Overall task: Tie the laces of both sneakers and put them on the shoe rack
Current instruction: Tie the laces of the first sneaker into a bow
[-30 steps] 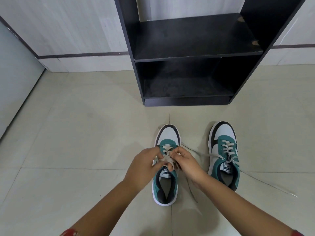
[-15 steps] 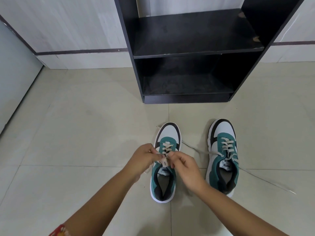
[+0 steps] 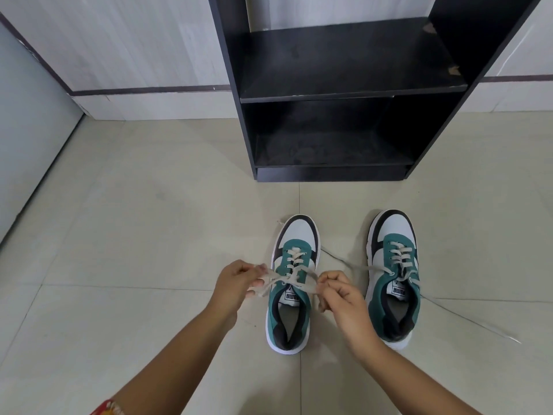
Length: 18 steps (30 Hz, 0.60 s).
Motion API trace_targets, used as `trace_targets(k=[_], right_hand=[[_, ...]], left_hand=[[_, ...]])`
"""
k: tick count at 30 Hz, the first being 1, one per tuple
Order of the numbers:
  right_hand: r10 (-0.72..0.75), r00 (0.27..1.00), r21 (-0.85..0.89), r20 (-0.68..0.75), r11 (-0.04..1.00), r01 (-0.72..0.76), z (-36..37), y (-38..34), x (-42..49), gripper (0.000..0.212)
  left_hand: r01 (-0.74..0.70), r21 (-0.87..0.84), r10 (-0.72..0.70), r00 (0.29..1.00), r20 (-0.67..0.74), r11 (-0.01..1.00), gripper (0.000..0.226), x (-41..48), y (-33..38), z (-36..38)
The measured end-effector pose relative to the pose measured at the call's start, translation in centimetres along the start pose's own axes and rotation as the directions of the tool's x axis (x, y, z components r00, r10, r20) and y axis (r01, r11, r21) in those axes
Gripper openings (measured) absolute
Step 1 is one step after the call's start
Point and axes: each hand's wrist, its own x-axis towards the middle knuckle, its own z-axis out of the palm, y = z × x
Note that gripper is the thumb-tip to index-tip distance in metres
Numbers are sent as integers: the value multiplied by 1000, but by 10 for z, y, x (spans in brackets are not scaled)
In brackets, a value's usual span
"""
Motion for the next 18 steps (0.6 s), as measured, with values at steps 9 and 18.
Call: trace_targets(k=[9,18], right_hand=[[226,974,341,24,914,-220,-7,6,0,36],[318,948,327,-17,897,-296,-12,9,1,41]], left_hand=[[101,-271,-125,989,-74,957,11,9,-21,6],[74,-248,-116,980,-161,966,15,16,-31,1]])
